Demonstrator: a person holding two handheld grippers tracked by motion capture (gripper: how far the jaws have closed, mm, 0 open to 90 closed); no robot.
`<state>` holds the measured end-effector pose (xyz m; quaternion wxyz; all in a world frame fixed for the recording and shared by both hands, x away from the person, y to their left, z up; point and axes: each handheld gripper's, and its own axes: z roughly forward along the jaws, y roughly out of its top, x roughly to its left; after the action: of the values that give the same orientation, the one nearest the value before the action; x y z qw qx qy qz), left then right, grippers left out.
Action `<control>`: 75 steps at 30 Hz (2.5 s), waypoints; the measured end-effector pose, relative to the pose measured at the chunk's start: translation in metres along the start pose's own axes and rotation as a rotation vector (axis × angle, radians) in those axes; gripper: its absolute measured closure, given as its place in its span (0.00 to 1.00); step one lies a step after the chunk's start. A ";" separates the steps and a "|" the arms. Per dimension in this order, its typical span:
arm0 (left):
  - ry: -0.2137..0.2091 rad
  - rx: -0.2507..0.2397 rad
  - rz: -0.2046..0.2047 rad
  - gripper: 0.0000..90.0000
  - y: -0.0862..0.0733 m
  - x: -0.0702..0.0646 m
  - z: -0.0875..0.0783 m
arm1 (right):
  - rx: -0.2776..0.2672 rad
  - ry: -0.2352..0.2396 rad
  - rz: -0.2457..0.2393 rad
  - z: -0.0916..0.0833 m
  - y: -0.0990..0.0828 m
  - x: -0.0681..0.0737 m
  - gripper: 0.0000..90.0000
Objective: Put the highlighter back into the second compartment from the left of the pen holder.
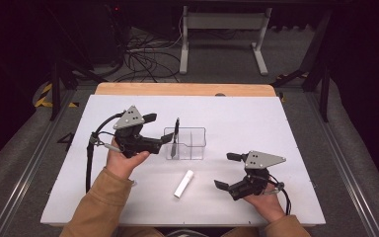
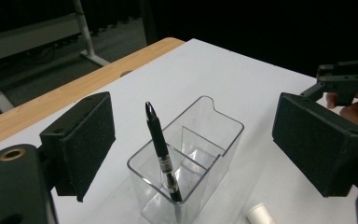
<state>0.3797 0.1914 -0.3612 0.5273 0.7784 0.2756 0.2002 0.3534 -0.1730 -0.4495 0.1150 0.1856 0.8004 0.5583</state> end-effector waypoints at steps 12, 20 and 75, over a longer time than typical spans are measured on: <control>-0.001 0.101 0.056 0.12 -0.006 -0.006 -0.024 | -0.003 -0.011 -0.001 -0.002 0.000 -0.001 0.00; 0.020 0.163 0.050 0.13 -0.019 0.001 -0.041 | -0.005 -0.008 0.004 -0.003 -0.001 -0.001 0.01; -0.067 0.627 0.071 0.42 -0.086 0.014 -0.065 | 0.002 0.027 0.018 -0.001 -0.001 -0.001 0.01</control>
<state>0.3329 0.2720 -0.4172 0.2630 0.9183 0.2792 0.0980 0.3539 -0.1745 -0.4503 0.0989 0.1854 0.8008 0.5609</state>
